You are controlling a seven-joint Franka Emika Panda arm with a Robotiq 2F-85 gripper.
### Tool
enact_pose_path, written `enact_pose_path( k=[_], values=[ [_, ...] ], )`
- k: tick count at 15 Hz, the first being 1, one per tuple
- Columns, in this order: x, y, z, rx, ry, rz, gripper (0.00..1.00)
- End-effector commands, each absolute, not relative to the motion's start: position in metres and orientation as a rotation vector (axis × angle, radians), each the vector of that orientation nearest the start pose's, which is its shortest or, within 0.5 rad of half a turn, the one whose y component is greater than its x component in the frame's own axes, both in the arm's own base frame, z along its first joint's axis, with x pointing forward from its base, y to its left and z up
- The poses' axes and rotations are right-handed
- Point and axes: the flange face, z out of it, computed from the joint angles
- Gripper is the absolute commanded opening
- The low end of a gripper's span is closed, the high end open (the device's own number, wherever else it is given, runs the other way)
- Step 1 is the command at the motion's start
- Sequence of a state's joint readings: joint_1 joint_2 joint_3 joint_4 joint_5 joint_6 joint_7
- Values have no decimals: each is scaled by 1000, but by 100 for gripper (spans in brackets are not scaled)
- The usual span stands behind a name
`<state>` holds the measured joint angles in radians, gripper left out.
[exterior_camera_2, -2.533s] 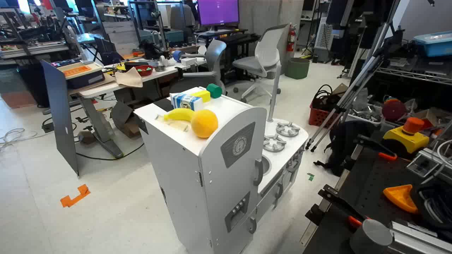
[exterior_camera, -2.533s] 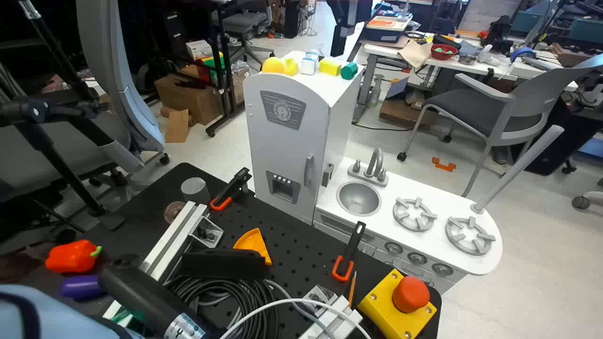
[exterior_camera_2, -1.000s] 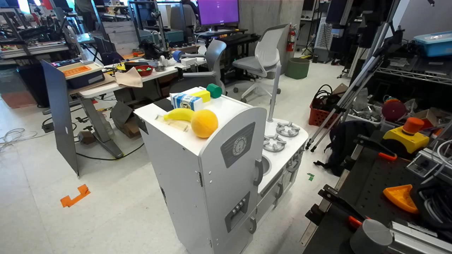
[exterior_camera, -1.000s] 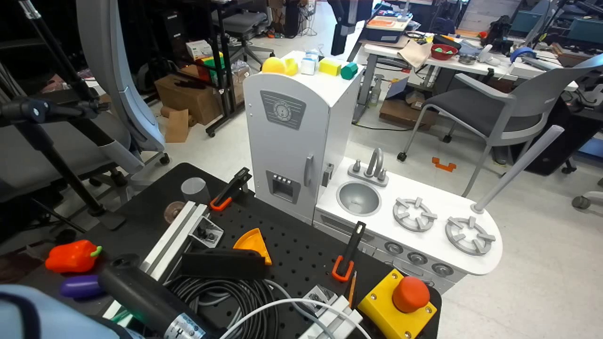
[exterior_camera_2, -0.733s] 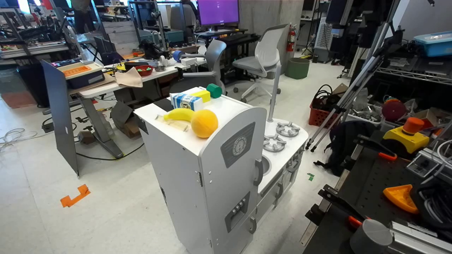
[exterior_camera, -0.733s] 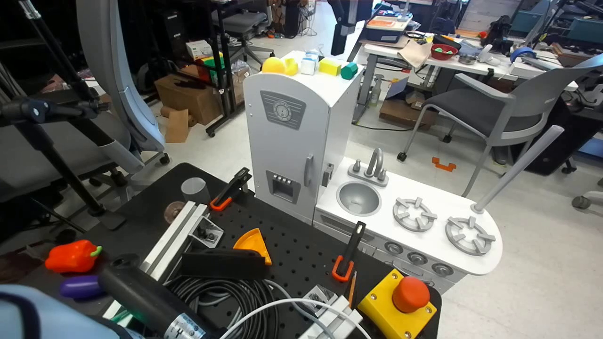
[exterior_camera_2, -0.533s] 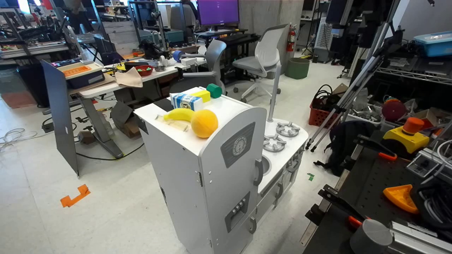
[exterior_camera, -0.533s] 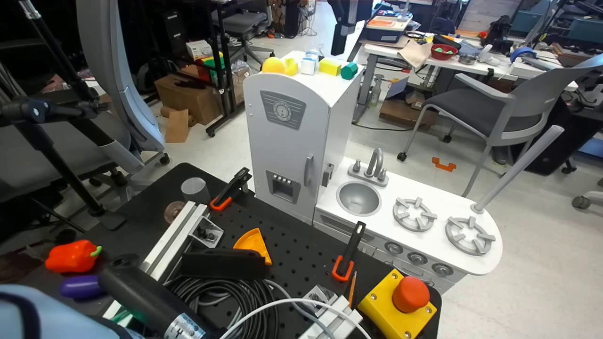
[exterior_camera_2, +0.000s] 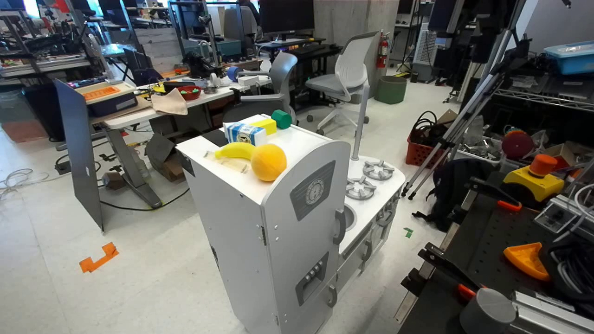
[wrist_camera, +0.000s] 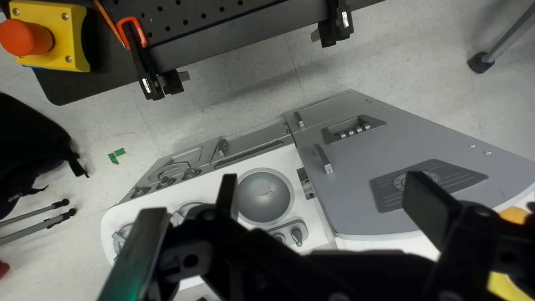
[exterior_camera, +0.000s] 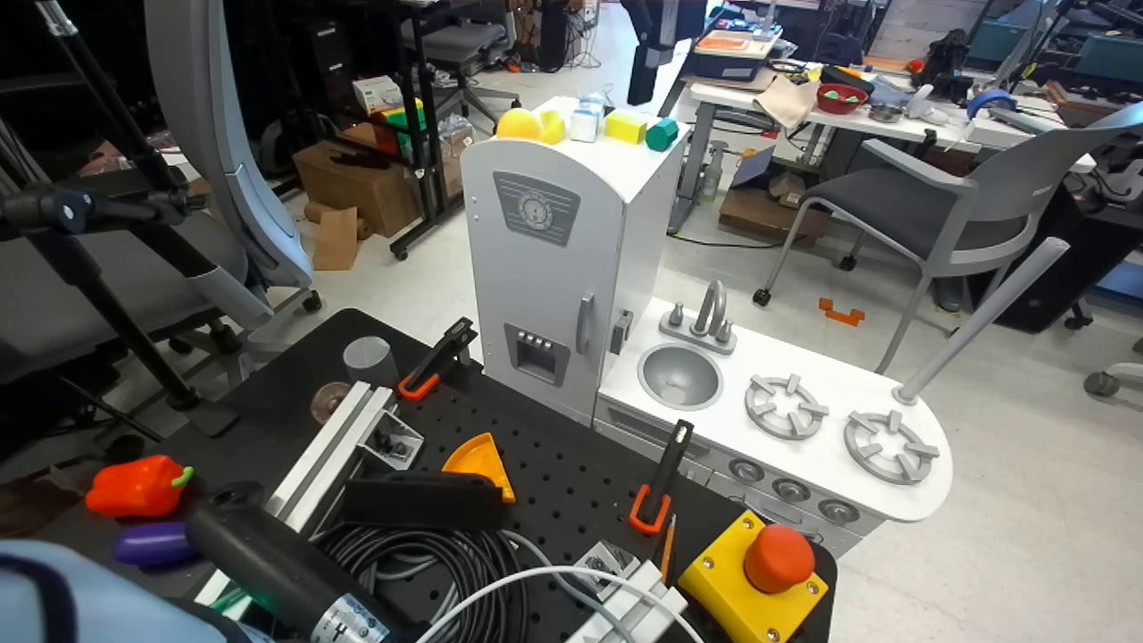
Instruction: Open the door
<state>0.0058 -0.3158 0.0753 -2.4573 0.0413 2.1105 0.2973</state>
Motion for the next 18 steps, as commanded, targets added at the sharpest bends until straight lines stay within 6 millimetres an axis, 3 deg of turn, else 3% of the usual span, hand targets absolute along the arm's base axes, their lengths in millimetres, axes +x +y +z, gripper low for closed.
enact_pose_path(
  k=[1,7,13,18],
  values=[
    [431,37,411,-3113,378,53,100],
    [459,18,394,-3035,436,71,100],
    [512,3,358,-2883,588,26,100],
    [558,10,335,-2839,651,13,100]
  ],
)
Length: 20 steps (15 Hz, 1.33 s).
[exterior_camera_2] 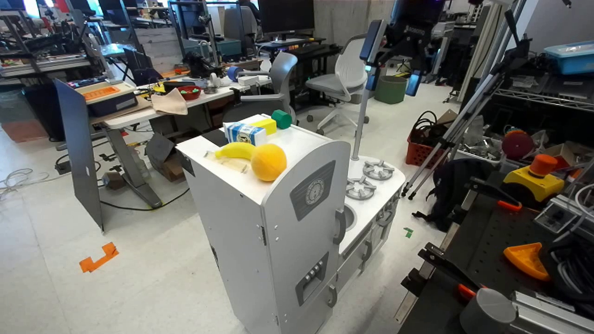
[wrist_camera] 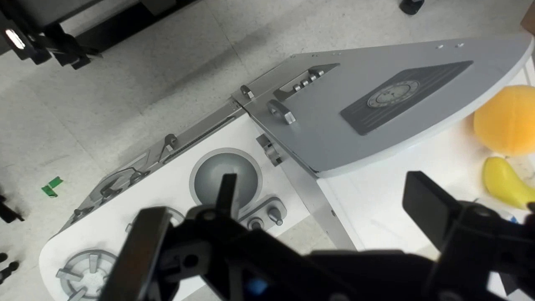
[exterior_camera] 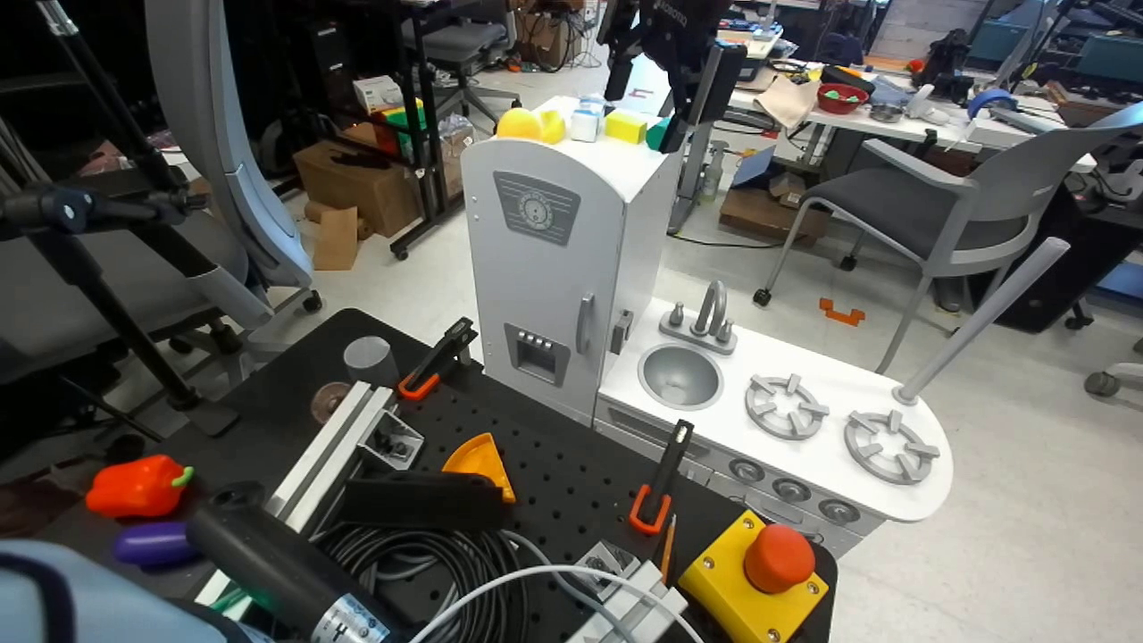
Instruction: Open the door
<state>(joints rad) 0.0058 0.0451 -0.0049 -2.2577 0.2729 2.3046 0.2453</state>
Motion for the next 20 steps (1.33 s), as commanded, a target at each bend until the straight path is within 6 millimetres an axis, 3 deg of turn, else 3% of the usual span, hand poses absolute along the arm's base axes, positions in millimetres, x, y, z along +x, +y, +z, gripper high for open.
enact_pose_path(
  k=[1,5,11,16,20],
  values=[
    [566,11,332,-2835,657,10,100],
    [599,20,308,-2847,691,53,100],
    [625,34,262,-2863,754,150,100],
    [624,45,232,-2876,774,248,100],
    [612,59,226,-2891,738,394,100]
  ],
)
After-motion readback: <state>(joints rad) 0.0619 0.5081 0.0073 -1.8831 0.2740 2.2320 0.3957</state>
